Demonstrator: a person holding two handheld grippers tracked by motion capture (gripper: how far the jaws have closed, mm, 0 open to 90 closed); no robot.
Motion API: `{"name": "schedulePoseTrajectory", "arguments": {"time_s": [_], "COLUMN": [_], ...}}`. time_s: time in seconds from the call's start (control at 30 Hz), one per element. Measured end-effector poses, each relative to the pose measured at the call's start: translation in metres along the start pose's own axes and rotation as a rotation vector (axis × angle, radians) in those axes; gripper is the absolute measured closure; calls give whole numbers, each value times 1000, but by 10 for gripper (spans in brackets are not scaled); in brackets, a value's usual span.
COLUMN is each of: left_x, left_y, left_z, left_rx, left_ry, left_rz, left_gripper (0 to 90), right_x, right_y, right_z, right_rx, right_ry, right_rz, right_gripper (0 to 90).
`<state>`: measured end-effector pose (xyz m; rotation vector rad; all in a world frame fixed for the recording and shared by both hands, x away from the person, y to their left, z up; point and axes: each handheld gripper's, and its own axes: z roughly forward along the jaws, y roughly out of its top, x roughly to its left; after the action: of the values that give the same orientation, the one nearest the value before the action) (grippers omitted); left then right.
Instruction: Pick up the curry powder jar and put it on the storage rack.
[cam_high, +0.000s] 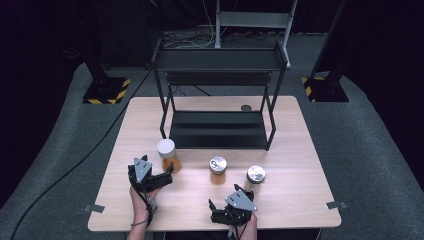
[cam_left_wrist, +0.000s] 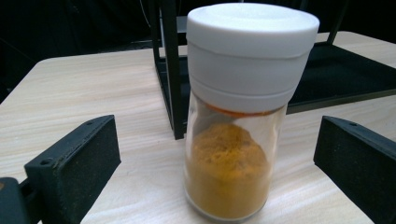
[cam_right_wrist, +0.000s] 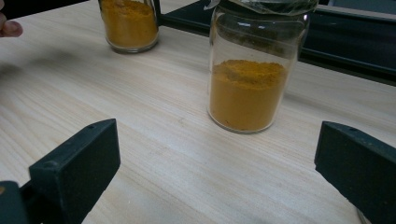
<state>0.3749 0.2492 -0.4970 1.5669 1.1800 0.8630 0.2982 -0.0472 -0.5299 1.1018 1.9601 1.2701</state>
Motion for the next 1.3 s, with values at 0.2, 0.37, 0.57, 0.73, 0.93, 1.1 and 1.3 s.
{"name": "schedulePoseTrajectory", "arguments": {"time_s": [0.2,0.37,0.57,0.73,0.93,1.1,1.3], "left_x": [-1,-5,-9,-10,-11,-13,-13], "left_y": [5,13,17,17,18,17,15], "left_z": [8,13,21,26,30,30,29], "left_rx": [-4,-22,-24,-14,-7,-5,18], "left_ry": [-24,-25,-14,-2,11,5,1], "left_rz": [-13,-17,-9,-3,2,16,8], "left_gripper": [0,0,0,0,0,23,239], "right_x": [0,1,1,0,1,1,1], "right_y": [0,0,0,0,0,0,0], "right_z": [0,1,1,1,0,0,0], "right_rx": [-2,6,11,7,3,-1,-2], "right_ry": [-1,-12,1,-3,-2,-3,-5], "right_rz": [0,-6,-8,-5,-9,-11,-14], "right_gripper": [0,0,0,0,0,0,7]}}
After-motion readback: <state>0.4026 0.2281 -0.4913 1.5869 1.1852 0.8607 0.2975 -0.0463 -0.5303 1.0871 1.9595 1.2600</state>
